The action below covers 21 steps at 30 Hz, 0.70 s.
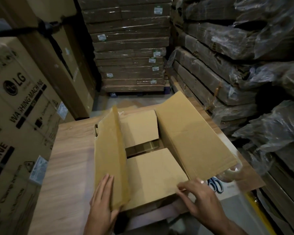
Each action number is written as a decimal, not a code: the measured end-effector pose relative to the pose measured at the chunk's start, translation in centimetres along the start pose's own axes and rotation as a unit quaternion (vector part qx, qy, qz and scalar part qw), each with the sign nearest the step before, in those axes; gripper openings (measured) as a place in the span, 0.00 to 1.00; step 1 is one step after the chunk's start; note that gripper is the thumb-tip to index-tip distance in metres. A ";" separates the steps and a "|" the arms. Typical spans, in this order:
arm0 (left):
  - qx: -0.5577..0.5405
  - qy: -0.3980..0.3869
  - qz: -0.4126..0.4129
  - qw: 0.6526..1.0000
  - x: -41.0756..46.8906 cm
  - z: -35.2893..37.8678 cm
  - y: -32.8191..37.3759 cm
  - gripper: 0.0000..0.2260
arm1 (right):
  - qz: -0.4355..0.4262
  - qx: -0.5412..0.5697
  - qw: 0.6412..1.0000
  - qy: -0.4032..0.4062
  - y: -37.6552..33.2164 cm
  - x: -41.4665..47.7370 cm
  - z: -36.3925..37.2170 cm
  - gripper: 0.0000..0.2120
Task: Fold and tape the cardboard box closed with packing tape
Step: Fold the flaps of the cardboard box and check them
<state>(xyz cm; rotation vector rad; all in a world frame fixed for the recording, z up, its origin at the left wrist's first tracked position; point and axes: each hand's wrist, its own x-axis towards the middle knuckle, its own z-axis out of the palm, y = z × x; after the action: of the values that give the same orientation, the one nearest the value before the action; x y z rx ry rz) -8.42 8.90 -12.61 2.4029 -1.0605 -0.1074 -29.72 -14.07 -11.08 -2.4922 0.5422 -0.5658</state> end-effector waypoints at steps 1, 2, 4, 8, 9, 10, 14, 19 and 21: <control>-0.048 0.040 -0.030 0.998 -0.3 -0.7 0.7 0.36 | 0.008 -0.008 1.000 -0.003 -0.3 0.9 0.1 0.12; -0.089 0.085 -0.071 0.990 -0.6 -1.6 1.6 0.30 | 0.016 -0.019 1.000 -0.008 -0.7 1.9 0.1 0.14; -0.164 0.167 -0.184 0.955 -1.0 -2.9 3.3 0.19 | 0.041 -0.042 0.998 -0.019 -1.2 3.8 0.3 0.19; -0.266 0.245 -0.375 0.854 -1.5 -4.8 2.8 0.19 | 0.130 -0.083 0.984 -0.090 -1.7 6.9 0.7 0.30; -0.279 0.256 -0.401 0.834 -1.6 -5.3 2.2 0.21 | 0.152 -0.082 0.979 -0.105 -2.0 7.5 0.7 0.30; -0.286 0.269 -0.421 0.818 -1.6 -5.6 1.4 0.22 | 0.170 -0.075 0.976 -0.116 -2.0 7.9 0.7 0.30; -0.217 0.327 -0.424 0.817 -2.7 -6.2 -1.7 0.34 | 0.201 -0.090 0.962 -0.159 -1.5 8.9 1.0 0.28; 0.031 0.360 -0.383 0.850 -3.5 -6.3 -2.3 0.55 | 0.243 -0.025 0.959 -0.143 -0.8 9.3 0.6 0.26; 0.108 0.336 -0.349 0.868 -3.3 -6.8 -2.2 0.53 | 0.245 0.004 0.960 -0.133 -0.4 9.2 0.5 0.26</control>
<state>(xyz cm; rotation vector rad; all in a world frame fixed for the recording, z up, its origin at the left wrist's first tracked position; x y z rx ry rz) -7.40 15.32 -8.14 2.5825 0.1399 0.5907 -21.68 -17.98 -8.67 -2.2518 0.9993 -0.0390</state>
